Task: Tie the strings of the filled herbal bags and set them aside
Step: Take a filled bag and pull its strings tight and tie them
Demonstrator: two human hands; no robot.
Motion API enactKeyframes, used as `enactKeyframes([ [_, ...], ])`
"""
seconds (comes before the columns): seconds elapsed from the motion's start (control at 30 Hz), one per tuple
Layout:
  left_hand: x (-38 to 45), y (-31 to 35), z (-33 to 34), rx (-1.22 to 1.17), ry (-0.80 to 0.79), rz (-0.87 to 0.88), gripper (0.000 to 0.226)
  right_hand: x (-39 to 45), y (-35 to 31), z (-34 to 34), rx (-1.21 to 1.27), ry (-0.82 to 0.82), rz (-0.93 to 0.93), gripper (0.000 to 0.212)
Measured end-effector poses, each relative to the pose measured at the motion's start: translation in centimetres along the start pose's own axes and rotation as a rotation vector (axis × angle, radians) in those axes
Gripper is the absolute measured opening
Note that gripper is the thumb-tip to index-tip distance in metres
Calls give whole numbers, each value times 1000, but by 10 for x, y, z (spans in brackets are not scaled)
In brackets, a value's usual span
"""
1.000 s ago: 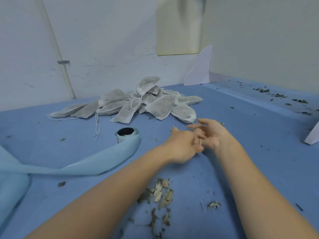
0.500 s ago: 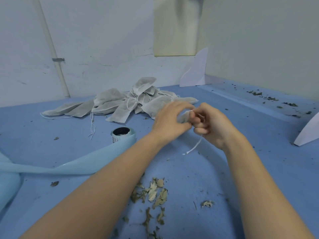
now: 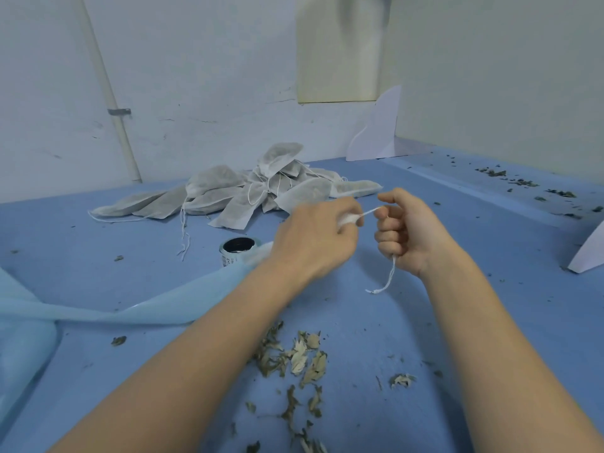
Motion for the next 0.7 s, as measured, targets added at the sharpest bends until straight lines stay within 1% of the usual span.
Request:
enactKeyframes([
  [0.03,-6,0,1,-19,-3,-27,13,-1,1,2,-4,9,7,38],
  [0.07,-11,1,2,-34,-1,-56,12,-1,3,3,-9,19,13,39],
  [0.17,-19,-3,7,45,21,-90,31,-3,7,7,-33,8,37,43],
  [0.23,-18,-7,5,51,46,-138,32,-4,10,11,-8,-39,72,46],
  [0.3,-16,-12,3,-39,51,-196,28,-6,12,17,81,-97,114,45],
  [0.33,-16,-14,3,-116,67,-234,24,-7,13,20,140,-127,130,40],
  [0.43,-17,-22,-2,-335,190,-329,11,-12,18,38,308,-217,149,12],
  [0.47,-19,-24,-3,-379,234,-338,7,-13,20,44,357,-235,144,11],
  [0.53,-21,-28,-4,-422,297,-331,3,-14,24,53,429,-260,126,18],
  [0.6,-23,-29,-4,-411,337,-304,7,-15,27,59,460,-285,102,27],
  [0.7,-27,-32,-3,-379,395,-274,8,-16,30,65,423,-325,62,38],
])
Point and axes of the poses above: each hand's wrist, its own x-axis towards the middle knuckle, its own z-axis out of the palm, y = z × x, the point moved 3 cm from there along x, towards the middle knuckle, and after that the axes turned 1 degree about z, right-handed, at the moved point
